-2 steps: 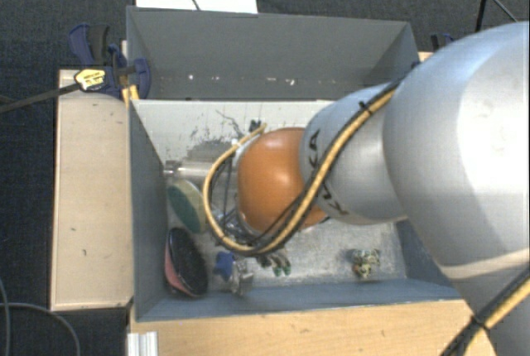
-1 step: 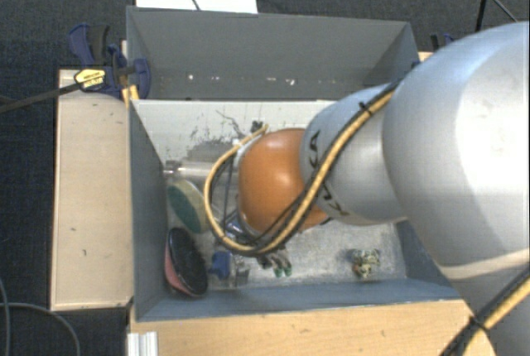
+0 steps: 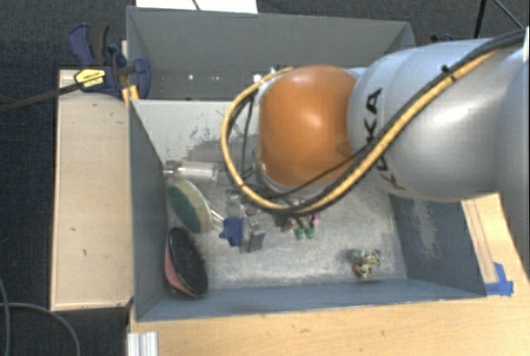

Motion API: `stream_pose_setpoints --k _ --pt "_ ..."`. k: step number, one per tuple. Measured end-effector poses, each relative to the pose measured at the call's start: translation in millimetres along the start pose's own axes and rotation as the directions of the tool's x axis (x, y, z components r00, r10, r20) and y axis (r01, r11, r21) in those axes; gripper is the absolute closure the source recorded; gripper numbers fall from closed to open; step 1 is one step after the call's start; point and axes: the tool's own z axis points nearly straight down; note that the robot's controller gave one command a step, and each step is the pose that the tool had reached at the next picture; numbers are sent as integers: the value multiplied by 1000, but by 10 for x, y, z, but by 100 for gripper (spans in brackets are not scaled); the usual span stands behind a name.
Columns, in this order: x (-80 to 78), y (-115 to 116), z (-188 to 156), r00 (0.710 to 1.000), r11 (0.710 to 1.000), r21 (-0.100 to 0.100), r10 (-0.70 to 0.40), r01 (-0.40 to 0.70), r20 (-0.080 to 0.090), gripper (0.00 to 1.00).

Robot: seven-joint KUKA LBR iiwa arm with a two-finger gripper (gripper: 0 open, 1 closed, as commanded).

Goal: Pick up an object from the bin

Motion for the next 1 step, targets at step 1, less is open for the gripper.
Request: stream_pose_setpoints --k 1 --pt "-306 -242 -633 858 858 0 -514 514 -3 100"
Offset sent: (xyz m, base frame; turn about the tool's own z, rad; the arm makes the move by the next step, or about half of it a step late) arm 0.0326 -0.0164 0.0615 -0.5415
